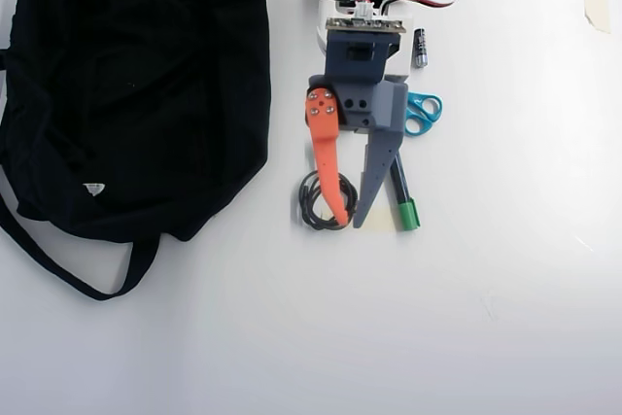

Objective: Put the cable into the black bag

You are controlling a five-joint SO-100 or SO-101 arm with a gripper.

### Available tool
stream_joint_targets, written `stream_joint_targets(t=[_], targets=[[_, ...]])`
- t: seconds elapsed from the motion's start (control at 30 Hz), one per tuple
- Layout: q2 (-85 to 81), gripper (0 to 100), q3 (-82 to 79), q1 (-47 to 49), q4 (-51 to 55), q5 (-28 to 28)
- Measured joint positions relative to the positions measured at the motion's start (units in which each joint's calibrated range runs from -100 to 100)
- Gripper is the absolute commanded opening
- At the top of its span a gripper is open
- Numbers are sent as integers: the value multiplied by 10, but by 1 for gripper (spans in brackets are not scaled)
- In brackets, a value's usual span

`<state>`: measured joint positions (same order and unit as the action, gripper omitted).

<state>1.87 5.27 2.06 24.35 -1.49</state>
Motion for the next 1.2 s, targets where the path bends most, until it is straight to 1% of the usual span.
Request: stream_joint_targets(t=[0.2,0.43,0.73,1.0,1.2], targets=[[0,2,-1,10,15,0],[0,2,-1,14,155,0],[-10,3,-1,14,372,0],[-11,3,-1,22,487,0],[-11,3,-8,31,508,0]])
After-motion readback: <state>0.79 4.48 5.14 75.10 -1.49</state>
